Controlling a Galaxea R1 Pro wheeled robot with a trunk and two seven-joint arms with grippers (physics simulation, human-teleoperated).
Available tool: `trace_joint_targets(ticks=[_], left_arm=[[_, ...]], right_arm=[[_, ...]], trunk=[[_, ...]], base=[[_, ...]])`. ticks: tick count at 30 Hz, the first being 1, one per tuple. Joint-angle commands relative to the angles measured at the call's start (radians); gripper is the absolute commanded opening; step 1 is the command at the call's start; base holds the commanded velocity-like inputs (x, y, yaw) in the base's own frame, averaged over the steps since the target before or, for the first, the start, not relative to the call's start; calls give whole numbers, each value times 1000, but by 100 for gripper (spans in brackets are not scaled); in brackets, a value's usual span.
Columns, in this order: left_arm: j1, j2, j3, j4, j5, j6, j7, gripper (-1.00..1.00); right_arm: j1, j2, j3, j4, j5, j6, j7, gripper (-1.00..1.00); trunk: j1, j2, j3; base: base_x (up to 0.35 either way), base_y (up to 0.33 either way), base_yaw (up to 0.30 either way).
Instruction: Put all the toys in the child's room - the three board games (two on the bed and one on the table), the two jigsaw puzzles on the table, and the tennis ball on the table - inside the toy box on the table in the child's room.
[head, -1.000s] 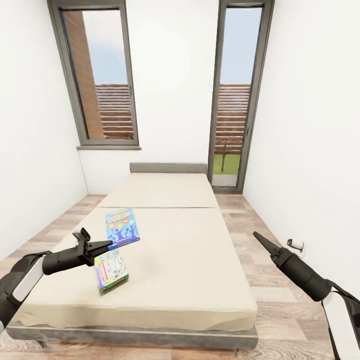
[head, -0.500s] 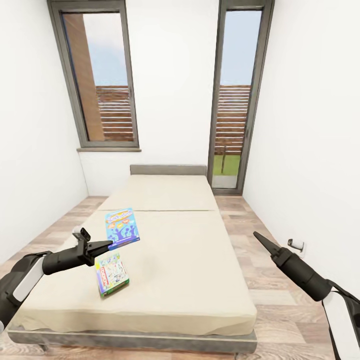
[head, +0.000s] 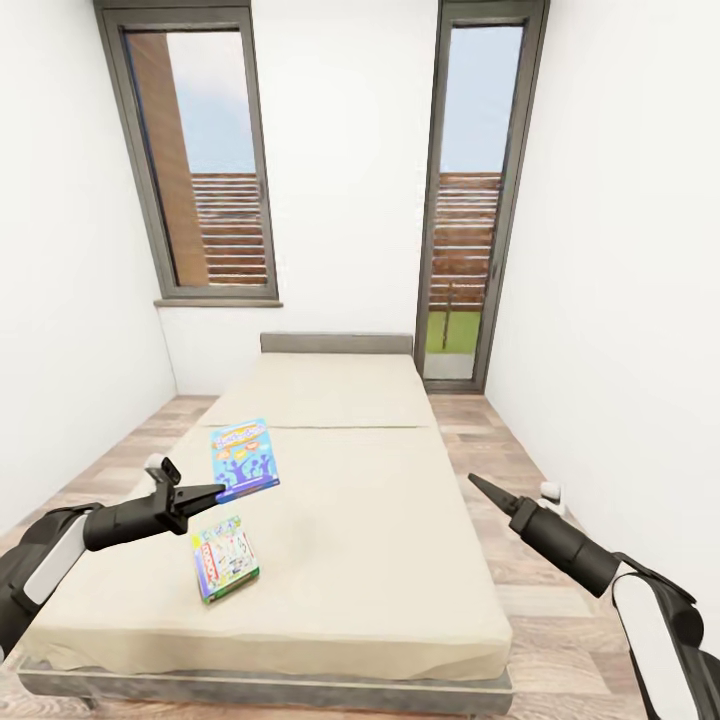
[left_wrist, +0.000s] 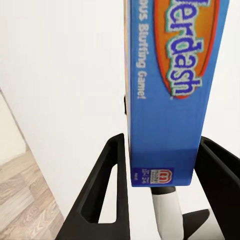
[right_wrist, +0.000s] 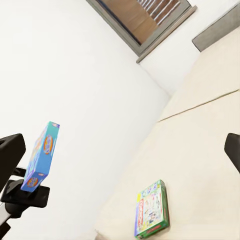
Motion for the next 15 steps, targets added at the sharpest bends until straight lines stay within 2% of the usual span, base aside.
trace_joint_targets(ticks=[1, 15], left_arm=[[-1, 3, -3, 1, 3, 8, -4, -100], [-1, 14, -4, 1, 3, 8, -5, -100]], right_arm=[[-1, 1, -1, 0, -5, 7, -1, 100], [-1, 2, 0, 6, -8, -2, -4, 100]], trunk=[[-4, 7, 2], [-58, 105, 46]], base=[[0, 0, 0], [0, 0, 0]])
